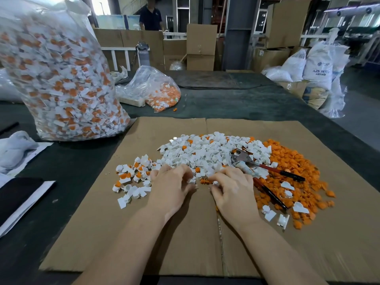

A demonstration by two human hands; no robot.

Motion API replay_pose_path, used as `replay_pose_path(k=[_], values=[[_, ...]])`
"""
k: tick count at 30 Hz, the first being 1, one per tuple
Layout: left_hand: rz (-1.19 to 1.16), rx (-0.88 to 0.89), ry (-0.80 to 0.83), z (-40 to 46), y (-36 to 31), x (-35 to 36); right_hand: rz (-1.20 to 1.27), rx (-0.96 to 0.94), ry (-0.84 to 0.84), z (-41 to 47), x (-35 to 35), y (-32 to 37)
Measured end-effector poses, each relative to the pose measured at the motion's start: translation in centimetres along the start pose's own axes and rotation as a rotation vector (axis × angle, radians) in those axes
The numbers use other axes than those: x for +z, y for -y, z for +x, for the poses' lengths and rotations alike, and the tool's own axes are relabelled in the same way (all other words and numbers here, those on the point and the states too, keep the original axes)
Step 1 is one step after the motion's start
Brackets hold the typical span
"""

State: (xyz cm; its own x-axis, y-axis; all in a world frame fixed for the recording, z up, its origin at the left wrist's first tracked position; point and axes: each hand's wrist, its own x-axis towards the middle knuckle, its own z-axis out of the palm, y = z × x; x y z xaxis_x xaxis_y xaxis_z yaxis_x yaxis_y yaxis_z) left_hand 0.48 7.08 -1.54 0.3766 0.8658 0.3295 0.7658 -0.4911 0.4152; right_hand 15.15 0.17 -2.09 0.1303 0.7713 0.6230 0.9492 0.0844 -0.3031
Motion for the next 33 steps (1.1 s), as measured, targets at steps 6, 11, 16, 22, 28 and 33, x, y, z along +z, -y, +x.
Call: replay_pose_path(k=[6,11,16,22,28,33], values=[[-0.097,0.037,-0.024,-0.2,-0.4,-0.3,-0.262,0.026,0.185,1.8,0.9,1.2],[-0.217,0.051,-0.041,-0.6,-0.8,-0.3,-0.343,0.03,0.32,2.5,1.2,1.6],[-0.306,0.0,-0.039,-0.3,-1.9,0.7,-0.015,0.076,0.032,1.6,0.2,1.4],[-0.461,-0.129,0.038,0.1,-3.9,2.2,0.178,0.2,-0.023,0.1,-0.5,0.1],[-0.505,-0.157,0.053,-0.1,-4.0,2.8,0.218,0.202,-0.119,-0.3,-0.6,-0.4],[-0.652,-0.237,0.031,-0.4,-4.0,2.7,0.261,0.227,-0.117,-0.5,-0.5,-0.2]])
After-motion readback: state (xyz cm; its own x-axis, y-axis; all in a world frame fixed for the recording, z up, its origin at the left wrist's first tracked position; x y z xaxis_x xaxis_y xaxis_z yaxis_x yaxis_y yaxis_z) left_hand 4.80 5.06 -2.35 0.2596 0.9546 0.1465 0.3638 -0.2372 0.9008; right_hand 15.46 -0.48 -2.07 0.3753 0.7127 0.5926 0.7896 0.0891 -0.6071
